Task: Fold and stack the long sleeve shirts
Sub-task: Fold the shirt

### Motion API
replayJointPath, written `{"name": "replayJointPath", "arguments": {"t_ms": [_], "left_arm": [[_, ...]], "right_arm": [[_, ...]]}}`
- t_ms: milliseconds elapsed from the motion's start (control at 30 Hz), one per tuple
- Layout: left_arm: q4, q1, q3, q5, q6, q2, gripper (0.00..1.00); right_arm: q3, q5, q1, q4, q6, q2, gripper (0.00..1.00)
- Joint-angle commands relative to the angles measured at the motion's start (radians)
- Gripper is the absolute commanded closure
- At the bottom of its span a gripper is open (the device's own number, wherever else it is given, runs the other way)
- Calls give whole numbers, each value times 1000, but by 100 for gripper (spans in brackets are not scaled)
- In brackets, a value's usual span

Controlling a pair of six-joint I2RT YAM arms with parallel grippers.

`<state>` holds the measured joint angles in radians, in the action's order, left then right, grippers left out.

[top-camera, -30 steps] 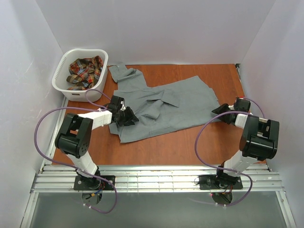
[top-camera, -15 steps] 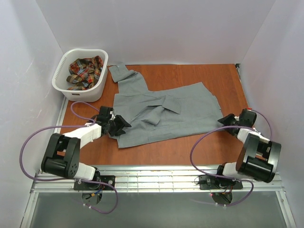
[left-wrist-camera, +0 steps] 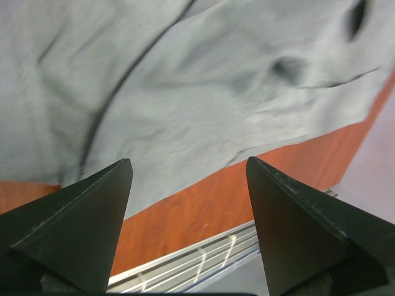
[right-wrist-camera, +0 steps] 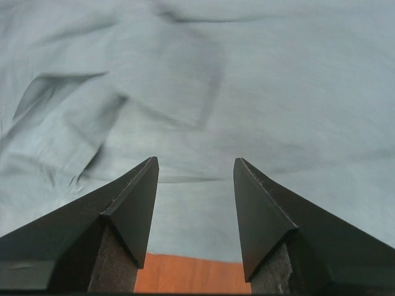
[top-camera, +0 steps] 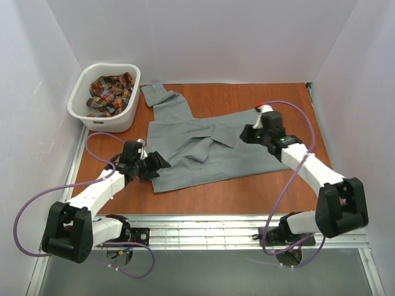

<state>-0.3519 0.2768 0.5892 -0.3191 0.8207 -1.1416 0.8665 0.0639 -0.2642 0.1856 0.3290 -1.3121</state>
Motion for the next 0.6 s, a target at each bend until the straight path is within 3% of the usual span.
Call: {"name": "replayJointPath", "arguments": {"t_ms": [0,133,233,567], "left_arm": [[-59,2,-61,-17,8,-20,29],[-51,2,-74,-26,-8,-56,29],[-50,2,-81,-29,-11,-73,29],[-56,1,-104,-28,-35,-75,29]], "right_arm": [[94,-175,-180,46,-154,-105,53],[221,-338,-343,35,-347,-241,50],[282,-423,-398,34,-442,-306,48],[378,-619,-475,20,-668,-507,41]]}}
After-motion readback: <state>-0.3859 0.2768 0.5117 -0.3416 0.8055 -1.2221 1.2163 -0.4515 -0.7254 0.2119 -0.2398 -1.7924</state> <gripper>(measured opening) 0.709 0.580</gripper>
